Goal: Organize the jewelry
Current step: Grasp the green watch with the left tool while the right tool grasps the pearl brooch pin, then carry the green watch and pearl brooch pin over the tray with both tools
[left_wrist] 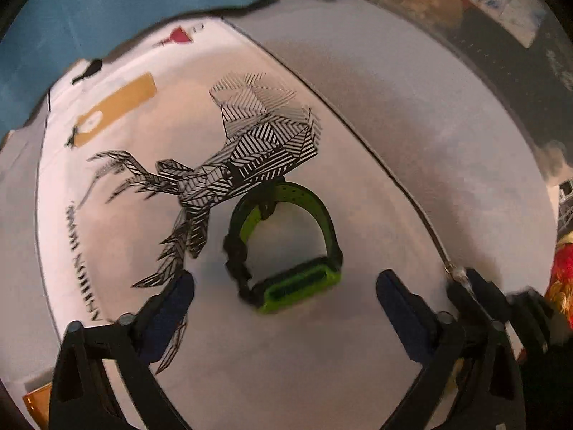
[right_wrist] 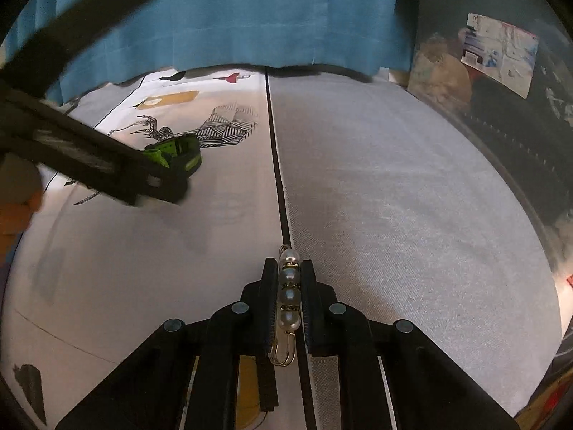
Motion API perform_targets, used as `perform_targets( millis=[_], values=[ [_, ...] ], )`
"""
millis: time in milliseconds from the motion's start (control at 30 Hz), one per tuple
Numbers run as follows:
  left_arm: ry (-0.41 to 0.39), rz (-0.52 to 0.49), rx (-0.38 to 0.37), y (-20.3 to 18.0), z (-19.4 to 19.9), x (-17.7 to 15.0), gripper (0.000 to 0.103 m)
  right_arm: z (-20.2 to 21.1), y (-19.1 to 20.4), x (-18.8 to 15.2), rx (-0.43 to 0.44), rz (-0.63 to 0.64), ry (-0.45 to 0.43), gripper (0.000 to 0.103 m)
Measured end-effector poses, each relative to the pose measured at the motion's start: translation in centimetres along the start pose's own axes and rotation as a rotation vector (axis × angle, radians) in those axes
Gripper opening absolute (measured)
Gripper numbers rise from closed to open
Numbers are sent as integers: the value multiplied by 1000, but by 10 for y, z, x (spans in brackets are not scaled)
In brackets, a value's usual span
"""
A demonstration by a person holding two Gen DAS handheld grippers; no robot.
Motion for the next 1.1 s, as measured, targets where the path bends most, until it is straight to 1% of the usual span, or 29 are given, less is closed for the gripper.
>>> perform_targets(
  millis=[33,67,100,133,167,233,300,367,467,600,667,767,867,1000,1100],
  values=[
    [-23,-3,42,3,3,2,60,1,3,0,-13,21,-7,11],
    [-40,-19,35,0,6,4,44,2,4,-1,-21,33,-8,11],
    [-40,-25,31,0,8,4,44,3,5,-1,-12,26,-1,11],
    [-37,-18,11,0,11,2,44,6,5,-2,16,4,9,11],
    [-49,-10,0,1,18,-1,44,8,3,-3,32,-11,13,11],
    [-77,-22,21,3,32,-7,44,19,0,-1,28,-25,7,11],
    [-122,-19,24,6,56,-18,44,34,-1,1,23,-33,-7,11],
    [-144,-9,10,6,77,-33,44,50,0,2,25,-37,-21,11],
    [-193,-15,20,6,115,-58,44,76,5,1,38,-28,-38,12],
    [-250,-1,9,4,167,-104,44,117,19,-7,75,-3,-60,12],
    [-276,6,19,3,194,-134,44,144,29,-15,101,12,-71,12],
    [-320,6,56,0,231,-183,44,176,45,-31,137,30,-76,12],
    [-340,27,68,-1,255,-231,44,210,64,-54,177,52,-79,12],
    [-377,91,72,2,280,-298,44,257,86,-79,227,78,-96,12],
    [-406,144,74,7,293,-341,44,287,98,-93,256,92,-109,12]
  ],
)
Point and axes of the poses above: each gripper's, at about its wrist camera, not at the fingertips, and z roughly against the way its jaws point, y to its left, x to its top, the point moved 8 cm from there along -z, roughly the way its jaws point, and after that the axes turned 7 degrees about -x, right-handed, at the moved point
